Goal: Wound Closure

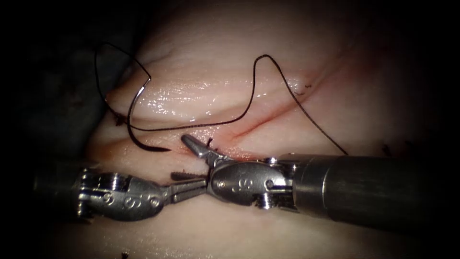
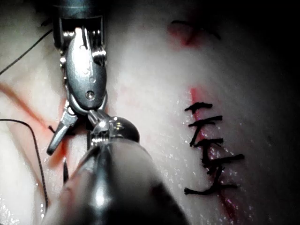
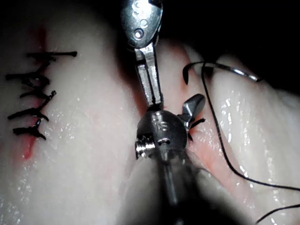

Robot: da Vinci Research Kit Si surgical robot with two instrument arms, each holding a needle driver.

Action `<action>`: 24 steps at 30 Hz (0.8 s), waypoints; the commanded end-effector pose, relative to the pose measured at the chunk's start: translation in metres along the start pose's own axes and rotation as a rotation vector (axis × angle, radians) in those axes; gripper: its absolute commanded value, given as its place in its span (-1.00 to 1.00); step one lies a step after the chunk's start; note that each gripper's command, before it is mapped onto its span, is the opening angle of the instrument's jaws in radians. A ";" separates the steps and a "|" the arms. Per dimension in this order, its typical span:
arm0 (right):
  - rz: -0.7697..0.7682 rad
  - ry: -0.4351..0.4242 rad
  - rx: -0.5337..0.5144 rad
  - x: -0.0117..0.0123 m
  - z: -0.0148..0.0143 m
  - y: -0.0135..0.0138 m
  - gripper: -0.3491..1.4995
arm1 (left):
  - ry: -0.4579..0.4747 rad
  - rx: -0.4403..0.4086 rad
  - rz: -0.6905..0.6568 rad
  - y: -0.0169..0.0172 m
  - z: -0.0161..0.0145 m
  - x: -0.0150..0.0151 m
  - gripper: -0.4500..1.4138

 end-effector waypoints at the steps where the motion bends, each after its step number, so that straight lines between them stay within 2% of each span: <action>1: -0.002 0.001 0.001 -0.0004 0.0009 -0.0004 0.11 | 0.001 -0.002 -0.001 0.0005 0.0007 -0.0002 -1.00; 3: -0.003 0.004 -0.005 -0.0006 0.0009 -0.0004 0.07 | 0.001 -0.002 -0.001 0.0005 0.0007 -0.0002 -1.00; 4: -0.004 0.004 -0.005 -0.0006 0.0010 -0.0005 -0.04 | 0.001 -0.002 -0.001 0.0005 0.0007 -0.0002 -1.00; 5: -0.005 0.007 -0.007 -0.0006 0.0010 -0.0006 -0.31 | 0.001 -0.002 -0.001 0.0005 0.0007 -0.0001 -1.00; 6: -0.045 0.006 0.014 -0.0006 0.0008 -0.0010 -1.00 | 0.001 -0.002 -0.001 0.0005 0.0007 -0.0001 -1.00; 14: -0.090 0.007 0.017 -0.0001 0.0003 -0.0011 -1.00 | 0.001 -0.002 -0.007 0.0008 0.0005 0.0000 -1.00; 15: -0.089 0.006 0.014 0.0000 0.0002 -0.0010 -0.82 | 0.001 -0.002 -0.007 0.0009 0.0005 0.0000 -1.00; 16: -0.085 0.009 -0.011 0.0002 0.0000 -0.0008 0.29 | 0.002 -0.003 -0.007 0.0010 0.0004 0.0001 -1.00; 17: -0.084 0.013 -0.014 0.0004 -0.0004 -0.0008 0.56 | 0.004 -0.006 -0.006 0.0013 0.0001 0.0002 -1.00; 21: -0.084 0.006 -0.015 0.0008 -0.0019 -0.0010 0.78 | 0.007 -0.009 -0.002 0.0022 -0.0007 0.0003 -1.00; 24: -0.085 0.009 -0.023 0.0010 -0.0040 -0.0014 0.80 | 0.015 -0.015 -0.017 0.0033 -0.0020 -0.0006 -1.00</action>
